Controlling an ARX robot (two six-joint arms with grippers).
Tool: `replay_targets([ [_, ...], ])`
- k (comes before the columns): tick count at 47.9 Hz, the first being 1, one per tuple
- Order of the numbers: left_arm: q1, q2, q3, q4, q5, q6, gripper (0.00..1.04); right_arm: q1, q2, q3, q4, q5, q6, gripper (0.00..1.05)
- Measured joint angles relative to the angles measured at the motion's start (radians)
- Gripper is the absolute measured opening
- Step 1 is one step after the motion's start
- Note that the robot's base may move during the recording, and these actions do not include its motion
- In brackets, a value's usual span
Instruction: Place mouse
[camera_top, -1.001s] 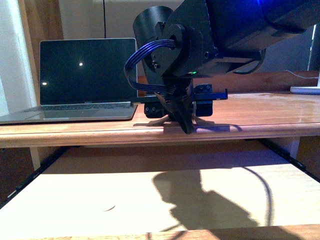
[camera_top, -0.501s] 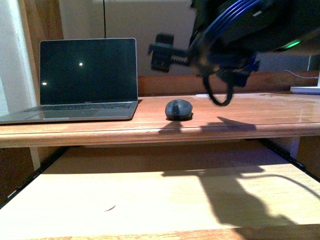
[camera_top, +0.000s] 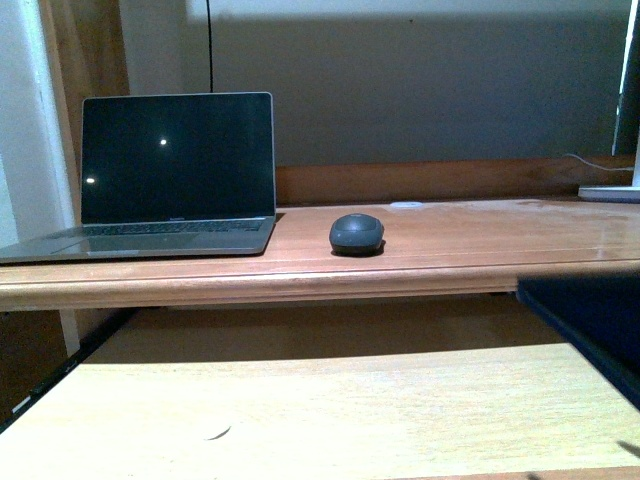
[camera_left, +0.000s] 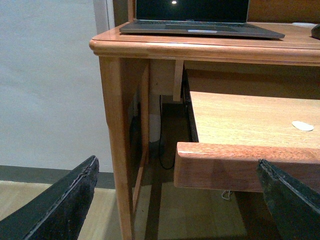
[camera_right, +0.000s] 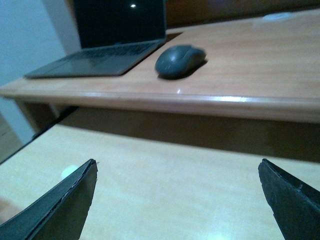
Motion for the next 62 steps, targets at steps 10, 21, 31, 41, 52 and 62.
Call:
replay_targets([
  [10, 0.0, 0.0, 0.0, 0.0, 0.0, 0.0, 0.97, -0.098, -0.18, -0.269, 0.013, -0.272, -0.087, 0.97],
  [21, 0.0, 0.0, 0.0, 0.0, 0.0, 0.0, 0.97, -0.079, -0.088, -0.389, 0.124, -0.28, -0.206, 0.97],
  [31, 0.0, 0.0, 0.0, 0.0, 0.0, 0.0, 0.97, 0.061, 0.113, -0.332, 0.283, -0.131, -0.209, 0.97],
  [41, 0.0, 0.0, 0.0, 0.0, 0.0, 0.0, 0.97, 0.155, 0.303, -0.216, 0.374, -0.01, -0.196, 0.97],
  [52, 0.0, 0.0, 0.0, 0.0, 0.0, 0.0, 0.97, 0.248, 0.54, 0.038, 0.357, 0.189, -0.182, 0.97],
  [62, 0.0, 0.0, 0.0, 0.0, 0.0, 0.0, 0.97, 0.279, 0.687, 0.261, 0.27, 0.369, -0.174, 0.97],
])
